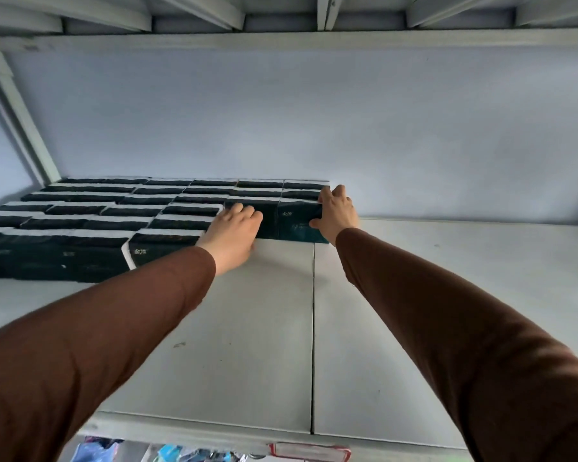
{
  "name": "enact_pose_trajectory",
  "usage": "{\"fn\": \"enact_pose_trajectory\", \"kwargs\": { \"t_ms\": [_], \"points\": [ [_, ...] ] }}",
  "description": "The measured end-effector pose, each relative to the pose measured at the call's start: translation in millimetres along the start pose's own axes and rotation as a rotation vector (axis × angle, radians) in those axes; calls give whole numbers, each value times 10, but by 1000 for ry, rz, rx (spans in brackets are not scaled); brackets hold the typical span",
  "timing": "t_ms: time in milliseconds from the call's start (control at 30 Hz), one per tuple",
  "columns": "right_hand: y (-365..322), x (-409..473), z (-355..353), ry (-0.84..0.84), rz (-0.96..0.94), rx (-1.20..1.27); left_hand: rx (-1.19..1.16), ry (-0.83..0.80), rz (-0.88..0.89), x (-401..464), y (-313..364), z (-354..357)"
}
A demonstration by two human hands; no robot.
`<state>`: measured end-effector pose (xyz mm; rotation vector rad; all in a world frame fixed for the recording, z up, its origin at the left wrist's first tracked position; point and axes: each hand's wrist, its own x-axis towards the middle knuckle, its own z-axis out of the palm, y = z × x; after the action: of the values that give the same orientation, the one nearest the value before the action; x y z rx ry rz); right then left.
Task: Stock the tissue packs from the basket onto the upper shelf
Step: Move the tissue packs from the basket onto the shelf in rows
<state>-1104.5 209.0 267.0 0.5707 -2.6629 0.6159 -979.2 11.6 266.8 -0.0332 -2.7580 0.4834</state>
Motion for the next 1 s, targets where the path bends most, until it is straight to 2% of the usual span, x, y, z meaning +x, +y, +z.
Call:
{"fn": "enact_pose_trajectory", "kwargs": {
  "t_ms": [167,367,567,700,800,900,1000],
  "points": [
    [52,-89,-76,-24,-29,13,-124,-135,-52,-312,188,-52],
    [202,-366,-444,17,-101,-13,-160,-110,-44,-533,384,-309],
    [482,-1164,-966,-21,-121,2,-264,-45,15,-792,831,-685],
    [642,-1956,-1369,-2,-118,81,-341,42,73,-1167,1298,-1043],
    [767,-2661,-1639,88,-167,119,-419,176,145,-1545,1777,-1328],
    [964,-3377,-1904,200,-219,142,-471,323,273,-1863,2301,-1579],
    [1417,-4152,-2058,193,-171,109,-516,377,428,-2167,2990,-1631]
  ]
}}
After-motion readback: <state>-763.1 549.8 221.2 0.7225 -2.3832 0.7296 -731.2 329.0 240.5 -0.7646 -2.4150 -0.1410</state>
